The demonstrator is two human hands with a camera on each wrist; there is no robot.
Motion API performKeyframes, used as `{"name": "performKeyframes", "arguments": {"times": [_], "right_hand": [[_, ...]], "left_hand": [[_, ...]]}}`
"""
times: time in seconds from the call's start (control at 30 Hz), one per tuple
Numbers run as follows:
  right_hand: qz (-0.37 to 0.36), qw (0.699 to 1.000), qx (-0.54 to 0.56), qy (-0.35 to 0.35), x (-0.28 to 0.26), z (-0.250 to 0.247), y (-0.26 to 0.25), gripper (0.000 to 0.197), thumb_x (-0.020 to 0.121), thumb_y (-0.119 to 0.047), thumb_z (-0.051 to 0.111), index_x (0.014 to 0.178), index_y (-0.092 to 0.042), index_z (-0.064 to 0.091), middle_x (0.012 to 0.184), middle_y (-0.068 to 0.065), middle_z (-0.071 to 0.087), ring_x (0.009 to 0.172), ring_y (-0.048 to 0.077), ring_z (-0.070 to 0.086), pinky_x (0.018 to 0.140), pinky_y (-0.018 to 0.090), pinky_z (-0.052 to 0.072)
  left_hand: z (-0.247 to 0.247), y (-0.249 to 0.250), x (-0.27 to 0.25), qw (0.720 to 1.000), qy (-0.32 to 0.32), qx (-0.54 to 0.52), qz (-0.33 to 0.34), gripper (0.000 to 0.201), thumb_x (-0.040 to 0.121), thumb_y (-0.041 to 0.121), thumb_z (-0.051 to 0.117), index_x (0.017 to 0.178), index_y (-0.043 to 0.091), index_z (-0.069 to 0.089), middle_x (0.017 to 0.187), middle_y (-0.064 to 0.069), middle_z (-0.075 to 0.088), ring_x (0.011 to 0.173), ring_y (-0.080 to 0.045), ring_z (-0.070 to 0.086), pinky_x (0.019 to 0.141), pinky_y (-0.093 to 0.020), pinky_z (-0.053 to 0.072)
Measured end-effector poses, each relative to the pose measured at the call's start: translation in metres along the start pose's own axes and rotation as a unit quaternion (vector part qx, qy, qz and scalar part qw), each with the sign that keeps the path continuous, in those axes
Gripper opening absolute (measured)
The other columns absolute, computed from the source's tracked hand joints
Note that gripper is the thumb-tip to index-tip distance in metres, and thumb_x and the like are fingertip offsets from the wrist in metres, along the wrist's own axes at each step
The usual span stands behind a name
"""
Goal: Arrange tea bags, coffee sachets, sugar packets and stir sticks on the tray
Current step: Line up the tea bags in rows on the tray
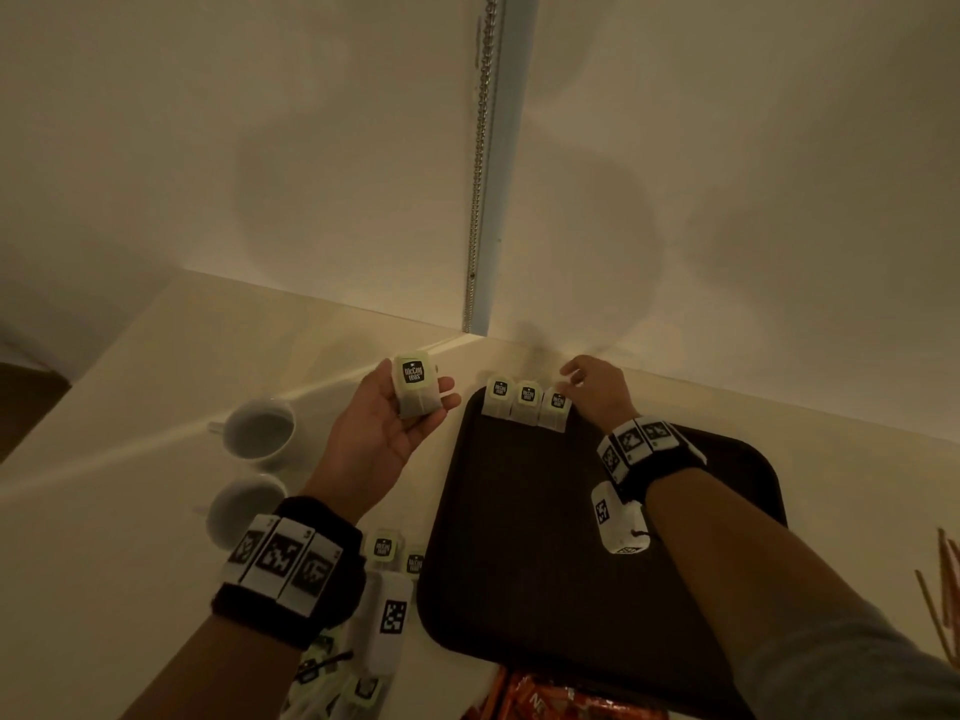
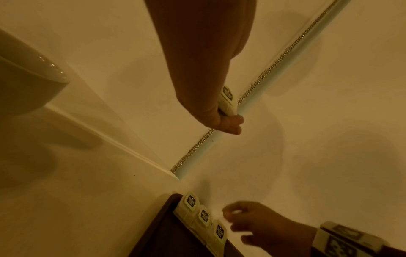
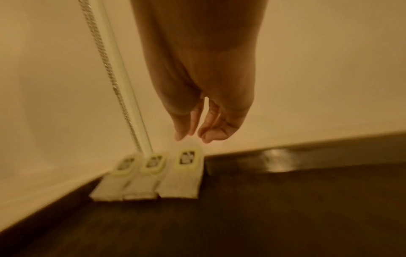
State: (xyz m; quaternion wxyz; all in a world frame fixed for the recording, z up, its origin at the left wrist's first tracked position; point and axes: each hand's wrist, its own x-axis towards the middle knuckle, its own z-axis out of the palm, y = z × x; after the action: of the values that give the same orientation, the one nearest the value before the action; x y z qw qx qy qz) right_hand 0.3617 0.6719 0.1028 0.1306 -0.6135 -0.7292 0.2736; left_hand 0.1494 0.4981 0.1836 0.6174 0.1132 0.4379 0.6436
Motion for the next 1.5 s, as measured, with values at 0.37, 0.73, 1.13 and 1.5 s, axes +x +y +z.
{"name": "performKeyframes", "arguments": {"times": [0.37, 0.73, 1.13, 1.5], "right_hand": [[-0.317, 0.919, 0.198, -0.123, -0.079, -0.072, -0.154, 0.010, 0.084, -0.016, 0.069, 0.094, -0.013, 0.070, 0.078, -0.011, 0.065, 0.071, -0.004, 0.054, 0.063, 0.005, 0.038], [-0.336, 0.887, 0.306, -0.082, -0.104, -0.123, -0.183, 0.013, 0.079, -0.008, 0.072, 0.085, -0.019, 0.068, 0.079, 0.001, 0.068, 0.071, 0.012, 0.059, 0.060, 0.014, 0.044], [-0.340, 0.900, 0.265, -0.062, -0.109, -0.135, -0.197, 0.011, 0.074, -0.014, 0.078, 0.081, -0.015, 0.070, 0.068, -0.001, 0.065, 0.056, 0.000, 0.056, 0.055, 0.008, 0.040], [-0.267, 0.956, 0.081, -0.089, -0.084, -0.090, -0.137, 0.014, 0.079, -0.007, 0.072, 0.091, -0.015, 0.071, 0.079, -0.005, 0.065, 0.066, -0.003, 0.056, 0.064, 0.002, 0.042]], "left_hand": [[0.034, 0.006, -0.015, 0.947, -0.089, 0.261, 0.162, 0.016, 0.090, 0.003, 0.058, 0.099, 0.014, 0.068, 0.089, 0.001, 0.073, 0.090, -0.016, 0.070, 0.073, -0.019, 0.053], [0.047, 0.029, -0.041, 0.944, -0.054, 0.152, 0.288, 0.035, 0.074, 0.020, 0.067, 0.109, 0.012, 0.064, 0.095, -0.009, 0.072, 0.089, -0.015, 0.069, 0.074, -0.022, 0.053], [0.048, 0.027, -0.041, 0.947, -0.061, 0.114, 0.295, 0.013, 0.076, 0.020, 0.070, 0.088, 0.025, 0.072, 0.084, 0.005, 0.073, 0.082, -0.010, 0.065, 0.076, -0.025, 0.051], [-0.001, 0.011, -0.048, 0.935, -0.007, 0.290, 0.203, 0.015, 0.092, 0.012, 0.058, 0.101, 0.021, 0.065, 0.106, -0.002, 0.067, 0.097, -0.023, 0.064, 0.077, -0.029, 0.051]]}}
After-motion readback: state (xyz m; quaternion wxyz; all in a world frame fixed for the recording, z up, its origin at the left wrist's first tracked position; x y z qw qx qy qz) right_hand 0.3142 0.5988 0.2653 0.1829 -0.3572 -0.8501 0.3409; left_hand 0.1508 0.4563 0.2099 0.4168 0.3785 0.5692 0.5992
